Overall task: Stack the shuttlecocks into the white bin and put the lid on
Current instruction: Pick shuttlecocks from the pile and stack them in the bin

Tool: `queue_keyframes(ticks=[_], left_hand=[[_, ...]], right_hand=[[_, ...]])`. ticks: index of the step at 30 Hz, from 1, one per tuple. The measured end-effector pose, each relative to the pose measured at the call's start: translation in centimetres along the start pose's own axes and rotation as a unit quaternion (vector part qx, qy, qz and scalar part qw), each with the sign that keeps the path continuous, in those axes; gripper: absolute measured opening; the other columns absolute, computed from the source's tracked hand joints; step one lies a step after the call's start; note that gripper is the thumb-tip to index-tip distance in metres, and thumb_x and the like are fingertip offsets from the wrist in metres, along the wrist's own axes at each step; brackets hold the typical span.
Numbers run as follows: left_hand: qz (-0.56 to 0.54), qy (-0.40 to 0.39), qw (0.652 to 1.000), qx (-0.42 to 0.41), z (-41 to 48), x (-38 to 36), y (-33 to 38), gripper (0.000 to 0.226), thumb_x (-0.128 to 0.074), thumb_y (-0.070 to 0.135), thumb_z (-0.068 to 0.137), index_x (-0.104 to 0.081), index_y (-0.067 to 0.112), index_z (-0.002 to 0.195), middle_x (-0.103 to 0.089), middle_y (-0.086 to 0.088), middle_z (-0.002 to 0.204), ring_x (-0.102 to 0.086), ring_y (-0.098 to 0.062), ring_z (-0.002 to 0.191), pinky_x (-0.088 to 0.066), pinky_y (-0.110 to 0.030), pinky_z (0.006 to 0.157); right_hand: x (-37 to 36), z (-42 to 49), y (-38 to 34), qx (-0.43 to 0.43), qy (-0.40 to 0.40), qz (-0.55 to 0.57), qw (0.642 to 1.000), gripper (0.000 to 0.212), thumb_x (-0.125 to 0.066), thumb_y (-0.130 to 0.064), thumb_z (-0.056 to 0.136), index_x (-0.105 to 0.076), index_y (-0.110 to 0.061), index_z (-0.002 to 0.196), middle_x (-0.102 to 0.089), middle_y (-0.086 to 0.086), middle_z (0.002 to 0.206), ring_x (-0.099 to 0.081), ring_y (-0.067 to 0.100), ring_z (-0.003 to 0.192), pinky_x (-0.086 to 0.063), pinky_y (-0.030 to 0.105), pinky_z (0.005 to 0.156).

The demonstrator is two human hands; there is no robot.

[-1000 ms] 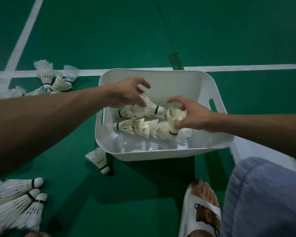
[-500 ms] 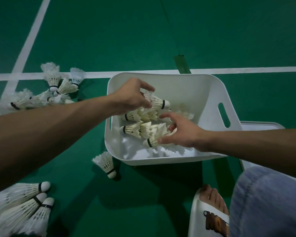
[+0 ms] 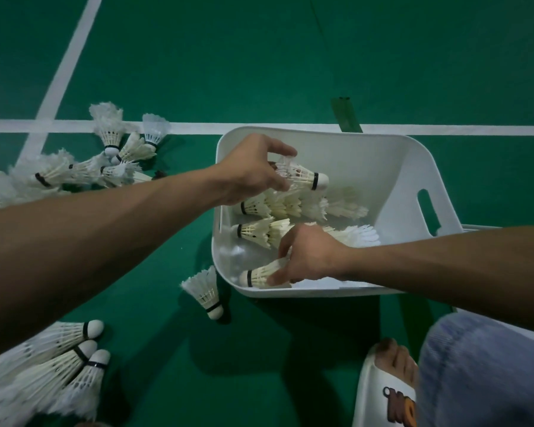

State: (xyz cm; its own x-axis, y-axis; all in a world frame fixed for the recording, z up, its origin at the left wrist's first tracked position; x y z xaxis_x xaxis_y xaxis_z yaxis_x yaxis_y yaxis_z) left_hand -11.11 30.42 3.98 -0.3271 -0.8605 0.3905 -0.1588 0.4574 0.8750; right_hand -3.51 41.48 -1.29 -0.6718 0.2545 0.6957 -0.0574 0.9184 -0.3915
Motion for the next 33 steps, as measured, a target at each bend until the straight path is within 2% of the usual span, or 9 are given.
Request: queue_keyframes(ticks=[4,8,11,14,19,23,27,31,33], left_hand=[[0.001,0.011,1.0,0.003,0.0,0.3,-0.1,0.063,-0.079,-0.003,0.069,-0.061,0.016,0.127,-0.063,0.001,0.119,-0.06,-0.01,0.095,-0.044,-0.021,0.087],[-0.006,0.01,1.0,0.009,-0.1,0.3,-0.3,0.063,-0.079,-0.003,0.07,-0.061,0.017,0.127,-0.062,0.0,0.12,-0.059,-0.009,0.094,-0.043,-0.021,0.085],[-0.015,0.002,1.0,0.006,-0.2,0.1,-0.2,0.062,-0.076,-0.005,0.072,-0.06,0.016,0.128,-0.059,0.001,0.127,-0.06,-0.01,0.094,-0.043,-0.024,0.087],[-0.021,-0.005,1.0,0.002,-0.2,0.0,0.0,0.061,-0.076,-0.006,0.072,-0.06,0.017,0.127,-0.057,0.001,0.131,-0.058,-0.013,0.101,-0.045,-0.026,0.092],[-0.034,0.033,0.999,-0.025,-0.2,0.2,0.4,0.064,-0.076,-0.008,0.071,-0.058,0.02,0.126,-0.056,0.003,0.13,-0.056,-0.003,0.089,-0.055,-0.02,0.076],[-0.048,0.042,0.998,-0.029,-0.2,0.5,0.7,0.074,-0.075,-0.009,0.071,-0.049,0.021,0.132,-0.052,-0.001,0.132,-0.058,-0.008,0.088,-0.057,-0.019,0.067],[0.0,0.027,0.998,-0.05,-0.1,0.2,0.8,0.071,-0.078,-0.005,0.071,-0.048,0.023,0.129,-0.055,0.0,0.128,-0.061,-0.007,0.084,-0.057,-0.021,0.068],[0.094,-0.012,0.993,-0.067,0.3,-0.6,0.7,0.066,-0.079,-0.004,0.07,-0.051,0.023,0.123,-0.06,0.002,0.128,-0.063,-0.006,0.087,-0.056,-0.018,0.068],[0.125,-0.045,0.989,-0.061,0.4,-1.1,0.7,0.069,-0.075,-0.009,0.071,-0.05,0.024,0.127,-0.06,0.003,0.128,-0.063,-0.01,0.093,-0.057,-0.022,0.07]], right_hand=[[-1.3,0.9,-0.3,-0.007,-0.014,0.001,1.0,0.048,-0.084,-0.042,0.067,-0.067,-0.012,0.101,-0.069,0.005,0.083,-0.063,0.017,0.071,-0.054,0.026,0.068],[-2.3,2.1,0.1,-0.045,-0.007,0.057,0.997,0.048,-0.086,-0.035,0.068,-0.064,-0.008,0.103,-0.065,0.006,0.087,-0.064,0.018,0.069,-0.048,0.022,0.052],[-3.3,2.6,0.1,-0.063,-0.017,0.078,0.995,0.047,-0.083,-0.033,0.072,-0.059,-0.008,0.104,-0.065,0.008,0.089,-0.064,0.024,0.079,-0.055,0.031,0.072],[-4.0,2.8,0.4,-0.062,-0.046,0.088,0.993,0.044,-0.082,-0.031,0.074,-0.057,-0.009,0.103,-0.061,0.005,0.083,-0.059,0.023,0.077,-0.053,0.032,0.074],[-3.0,2.4,0.9,-0.001,-0.099,0.046,0.994,0.063,-0.08,-0.029,0.076,-0.051,-0.014,0.131,-0.068,0.004,0.092,-0.068,0.022,0.08,-0.058,0.036,0.079],[-1.0,1.6,1.1,0.008,-0.102,0.084,0.991,0.047,-0.079,-0.025,0.078,-0.057,-0.014,0.117,-0.071,0.006,0.091,-0.071,0.02,0.072,-0.06,0.037,0.075],[2.8,0.5,2.0,0.033,-0.029,0.111,0.993,0.016,-0.073,-0.017,0.084,-0.064,-0.005,0.089,-0.072,0.01,0.079,-0.071,0.017,0.065,-0.059,0.028,0.06],[6.3,-0.2,5.2,-0.015,0.1,0.232,0.967,0.017,-0.073,-0.01,0.083,-0.059,-0.004,0.074,-0.062,0.009,0.061,-0.059,0.014,0.05,-0.051,0.027,0.05],[7.3,-0.3,6.8,-0.057,0.154,0.303,0.939,0.018,-0.074,-0.01,0.081,-0.057,-0.008,0.076,-0.06,0.009,0.064,-0.057,0.015,0.052,-0.048,0.025,0.048]])
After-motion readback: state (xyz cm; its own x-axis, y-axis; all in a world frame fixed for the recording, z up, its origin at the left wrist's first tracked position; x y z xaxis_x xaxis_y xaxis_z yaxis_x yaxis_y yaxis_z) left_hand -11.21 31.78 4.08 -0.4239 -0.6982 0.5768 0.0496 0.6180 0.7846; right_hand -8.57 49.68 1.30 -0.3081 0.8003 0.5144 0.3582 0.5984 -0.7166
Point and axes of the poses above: each hand's wrist, its own z-axis towards the middle knuckle, its own x-axis out of the back of the hand, y = z × x, the point moved 6 cm from there along z, towards the middle knuckle
